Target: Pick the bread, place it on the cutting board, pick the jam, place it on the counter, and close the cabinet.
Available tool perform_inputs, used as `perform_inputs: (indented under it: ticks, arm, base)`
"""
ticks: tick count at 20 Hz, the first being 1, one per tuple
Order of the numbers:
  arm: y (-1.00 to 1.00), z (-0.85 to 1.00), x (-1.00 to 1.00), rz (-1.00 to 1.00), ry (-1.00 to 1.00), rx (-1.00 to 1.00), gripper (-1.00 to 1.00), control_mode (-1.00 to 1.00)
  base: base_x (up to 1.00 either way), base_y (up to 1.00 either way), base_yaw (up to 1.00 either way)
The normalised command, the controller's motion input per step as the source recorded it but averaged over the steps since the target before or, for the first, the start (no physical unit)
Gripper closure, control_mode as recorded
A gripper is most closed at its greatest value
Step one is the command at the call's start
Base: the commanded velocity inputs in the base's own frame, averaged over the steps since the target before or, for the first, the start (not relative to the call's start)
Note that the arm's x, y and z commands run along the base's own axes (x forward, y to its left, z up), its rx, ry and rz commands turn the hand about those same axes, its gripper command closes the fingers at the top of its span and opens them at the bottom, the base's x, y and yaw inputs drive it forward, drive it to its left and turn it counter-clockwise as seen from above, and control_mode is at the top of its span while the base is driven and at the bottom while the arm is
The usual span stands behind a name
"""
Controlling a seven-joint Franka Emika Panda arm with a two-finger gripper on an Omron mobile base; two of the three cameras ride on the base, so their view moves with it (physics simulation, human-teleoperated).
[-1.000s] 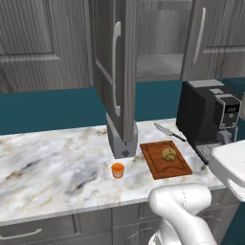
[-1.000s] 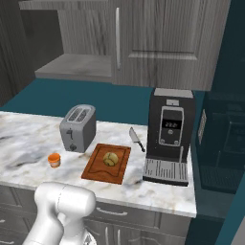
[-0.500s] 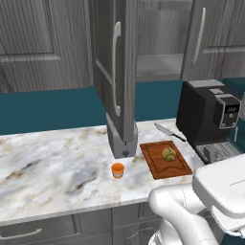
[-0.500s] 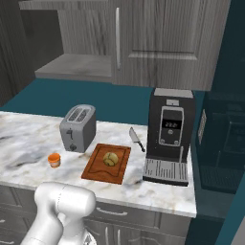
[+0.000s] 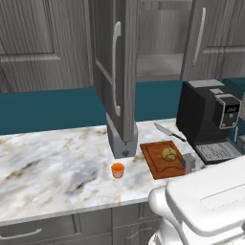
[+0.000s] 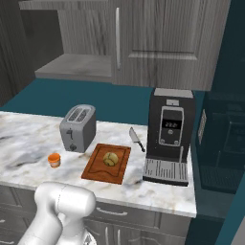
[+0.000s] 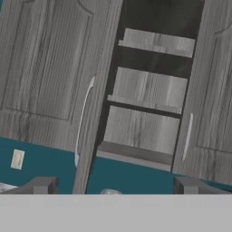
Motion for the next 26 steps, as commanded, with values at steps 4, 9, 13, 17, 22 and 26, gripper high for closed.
perform_inputs:
  ticks: [4,9,13,17,22,26]
  arm:
    - [0.31,0.0,0.0,0.0,-0.02,-0.01,-1.0,-1.0]
    - [0.37,0.0,0.03,-0.01,-0.02,0.0,-1.0,-1.0]
    - [0.36,-0.01,0.11,-0.02,-0.01,0.0,-1.0,-1.0]
    - [0.44,-0.06,0.2,-0.04,-0.01,0.0,-1.0,-1.0]
    - [0.34,-0.12,0.3,-0.07,-0.01,0.0,-1.0,-1.0]
    - [0.13,-0.16,0.29,-0.09,-0.02,0.0,-1.0,-1.0]
  base:
    - [0.0,0.0,0.0]
    - [0.0,0.0,0.0]
    - [0.0,0.0,0.0]
    - [0.0,0.0,0.0]
    - [0.0,0.0,0.0]
    - [0.0,0.0,0.0]
